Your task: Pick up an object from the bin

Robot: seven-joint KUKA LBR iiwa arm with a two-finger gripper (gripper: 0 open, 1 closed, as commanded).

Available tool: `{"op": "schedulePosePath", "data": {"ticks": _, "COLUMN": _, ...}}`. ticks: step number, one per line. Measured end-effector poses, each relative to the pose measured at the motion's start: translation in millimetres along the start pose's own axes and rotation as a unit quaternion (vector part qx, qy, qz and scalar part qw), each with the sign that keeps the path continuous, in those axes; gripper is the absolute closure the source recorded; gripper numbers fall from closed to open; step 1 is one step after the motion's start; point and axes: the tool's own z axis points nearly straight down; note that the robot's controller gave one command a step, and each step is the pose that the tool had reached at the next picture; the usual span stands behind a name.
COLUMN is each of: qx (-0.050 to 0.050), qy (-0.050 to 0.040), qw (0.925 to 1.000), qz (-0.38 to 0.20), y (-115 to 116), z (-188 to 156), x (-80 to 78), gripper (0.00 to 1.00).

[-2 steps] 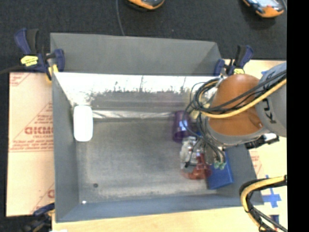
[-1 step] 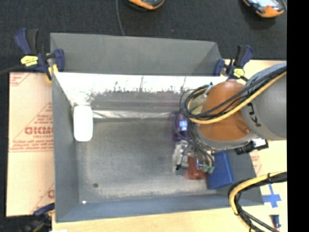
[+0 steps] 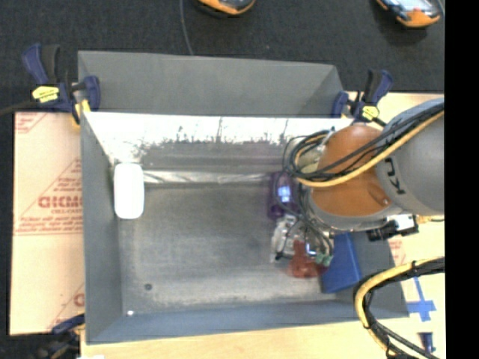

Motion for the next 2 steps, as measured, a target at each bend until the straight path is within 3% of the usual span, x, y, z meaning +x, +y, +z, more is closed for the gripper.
{"op": "schedulePosePath", "data": {"ticks": 1, "qx": 0.0, "qy": -0.0026, "qw": 0.9966, "qz": 0.083, "y": 29.4, "z": 44.8, "x": -25.7, "gripper": 1.0}}
{"op": "schedulePosePath", "data": {"ticks": 2, "qx": 0.003, "qy": -0.0016, "qw": 0.9995, "qz": 0.031, "y": 6.3, "z": -20.5, "x": -17.2, "gripper": 1.0}}
